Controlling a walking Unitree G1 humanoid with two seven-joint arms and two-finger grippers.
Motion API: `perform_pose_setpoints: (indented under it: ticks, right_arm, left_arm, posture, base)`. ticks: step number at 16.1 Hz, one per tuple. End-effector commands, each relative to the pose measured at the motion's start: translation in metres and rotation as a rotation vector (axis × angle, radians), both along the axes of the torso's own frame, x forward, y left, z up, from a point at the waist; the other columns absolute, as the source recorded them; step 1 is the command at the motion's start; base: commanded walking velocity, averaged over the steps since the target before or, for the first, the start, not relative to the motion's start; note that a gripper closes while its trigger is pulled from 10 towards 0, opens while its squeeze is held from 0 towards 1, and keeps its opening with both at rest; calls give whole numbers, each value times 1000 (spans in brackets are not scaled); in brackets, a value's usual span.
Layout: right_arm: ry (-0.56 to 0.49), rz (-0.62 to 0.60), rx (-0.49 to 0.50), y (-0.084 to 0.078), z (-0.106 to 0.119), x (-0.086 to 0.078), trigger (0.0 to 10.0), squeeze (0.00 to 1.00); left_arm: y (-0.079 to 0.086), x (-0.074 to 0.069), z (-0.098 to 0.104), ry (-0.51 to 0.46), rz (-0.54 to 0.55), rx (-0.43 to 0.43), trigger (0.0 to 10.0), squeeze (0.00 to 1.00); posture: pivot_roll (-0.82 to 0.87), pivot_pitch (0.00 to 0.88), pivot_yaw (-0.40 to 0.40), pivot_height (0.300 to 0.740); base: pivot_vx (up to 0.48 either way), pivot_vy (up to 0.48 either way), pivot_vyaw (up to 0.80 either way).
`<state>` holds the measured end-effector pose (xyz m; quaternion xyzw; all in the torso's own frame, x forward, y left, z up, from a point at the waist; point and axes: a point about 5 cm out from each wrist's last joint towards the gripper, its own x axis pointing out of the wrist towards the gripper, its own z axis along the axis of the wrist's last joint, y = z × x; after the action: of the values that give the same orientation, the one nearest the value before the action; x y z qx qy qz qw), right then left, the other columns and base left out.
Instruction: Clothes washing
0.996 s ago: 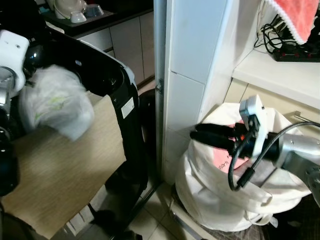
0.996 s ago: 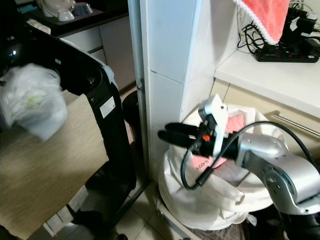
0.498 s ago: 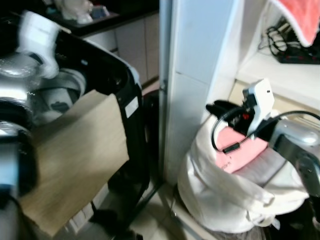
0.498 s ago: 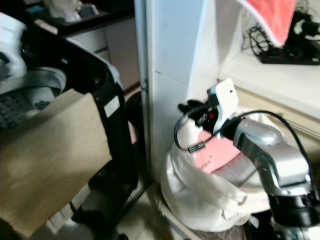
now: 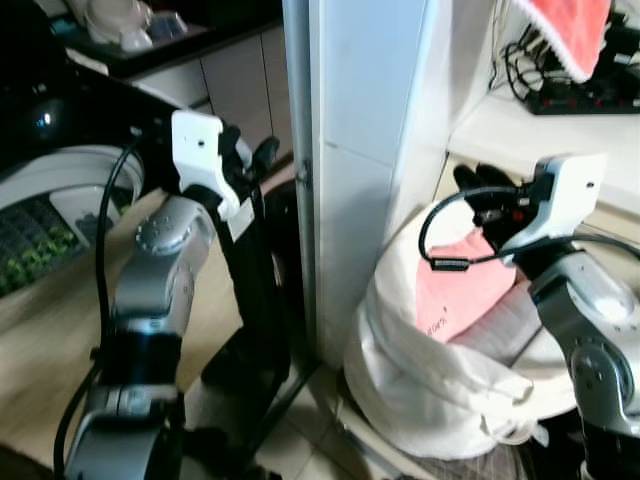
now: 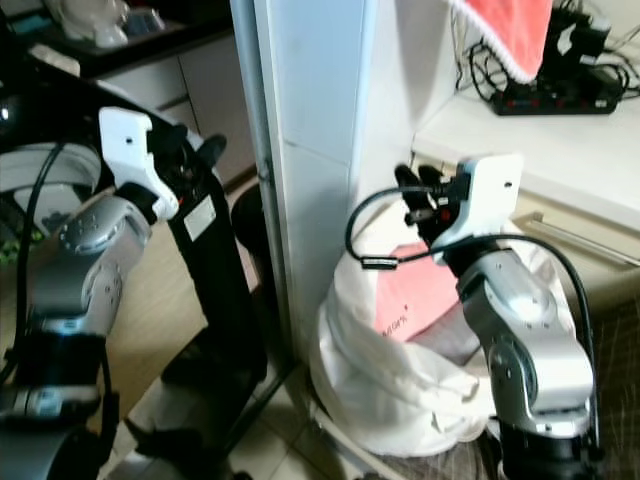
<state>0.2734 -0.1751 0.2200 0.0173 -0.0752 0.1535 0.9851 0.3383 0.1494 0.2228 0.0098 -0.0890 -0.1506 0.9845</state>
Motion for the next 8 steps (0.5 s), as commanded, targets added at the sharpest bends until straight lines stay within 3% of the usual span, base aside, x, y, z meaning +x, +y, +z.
perform_pose_setpoints:
  ticks: [1,5,6,8]
  right_arm:
    - [-56,40,18,12,9,-6,10000,0]
    - [-102,73,121,30,14,-16,10000,0]
    - [-100,74,119,32,13,-15,10000,0]
    - [-95,75,107,40,9,-12,10000,0]
  left_arm:
    - [-3,-9,2,8,38,46,10000,0]
    - [-19,-34,3,68,-1,-40,10000,0]
    - [-21,-34,2,65,-13,-54,10000,0]
    - [-31,-26,13,-8,-3,5,10000,0]
  posture:
    - [-121,0,77,740]
    - [-104,0,82,740]
    - [-102,0,81,740]
    - [-86,0,79,740]
  base:
    - [0,0,800]
    - [0,0,800]
    - [0,0,800]
    - [0,0,800]
